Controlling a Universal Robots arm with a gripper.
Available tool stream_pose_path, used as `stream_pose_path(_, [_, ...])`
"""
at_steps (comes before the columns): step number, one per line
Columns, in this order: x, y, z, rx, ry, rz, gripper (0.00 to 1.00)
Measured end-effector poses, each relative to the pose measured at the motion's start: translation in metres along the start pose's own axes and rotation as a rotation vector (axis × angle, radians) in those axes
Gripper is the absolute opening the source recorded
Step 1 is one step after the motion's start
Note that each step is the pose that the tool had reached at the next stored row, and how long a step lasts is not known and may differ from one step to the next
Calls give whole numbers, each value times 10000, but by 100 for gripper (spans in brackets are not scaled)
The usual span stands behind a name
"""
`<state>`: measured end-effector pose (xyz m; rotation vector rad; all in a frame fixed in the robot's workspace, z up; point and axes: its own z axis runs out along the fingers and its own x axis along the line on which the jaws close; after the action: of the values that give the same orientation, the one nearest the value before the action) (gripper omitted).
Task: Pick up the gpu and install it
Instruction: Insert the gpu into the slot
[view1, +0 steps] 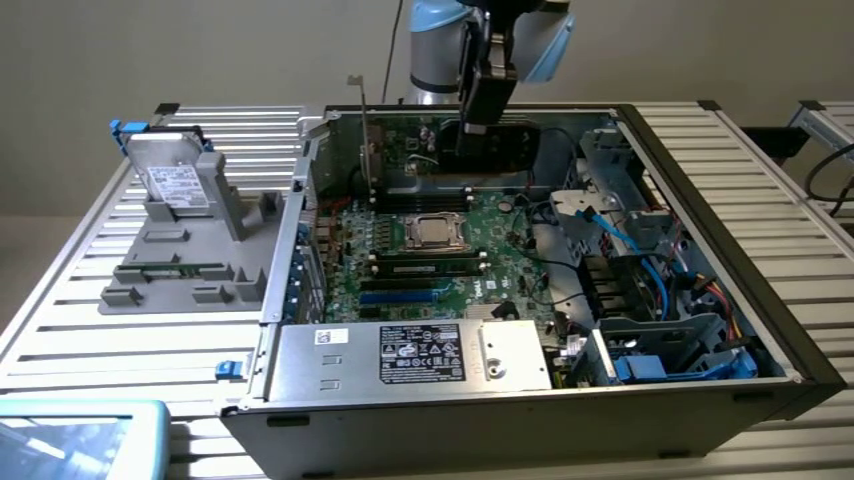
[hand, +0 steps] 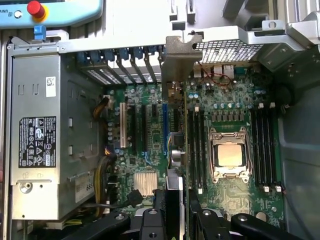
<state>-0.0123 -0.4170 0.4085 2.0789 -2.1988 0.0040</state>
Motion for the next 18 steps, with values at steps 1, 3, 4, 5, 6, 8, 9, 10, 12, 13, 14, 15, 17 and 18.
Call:
stream_pose_path(1, [-10, 1, 2, 0, 0, 1, 28])
stream_pose_path(3, [-28, 1, 7, -8, 3, -1, 28])
stream_pose_path(4, [-40, 1, 12, -18, 1, -2, 28])
stream_pose_path(5, [-52, 2, 19, -29, 2, -2, 28])
stream_pose_path(6, [-61, 3, 27, -43, 3, -3, 28])
stream_pose_path(8, [-80, 4, 38, -57, 5, -4, 28])
stream_pose_path(9, [-93, 5, 43, -58, 3, -4, 28])
stream_pose_path(10, [-106, 6, 46, -59, 4, -5, 28])
stream_pose_path(12, [-139, 11, 53, -63, 3, -5, 28])
stream_pose_path(13, [-154, 12, 55, -65, 5, -6, 28])
stream_pose_path(14, [-163, 14, 57, -64, 3, -5, 28])
stream_pose_path(15, [-168, 21, 60, -65, 5, -5, 28])
stream_pose_path(17, [-169, 24, 65, -64, -3, -6, 28])
stream_pose_path(18, [-171, 26, 71, -65, -11, -6, 28])
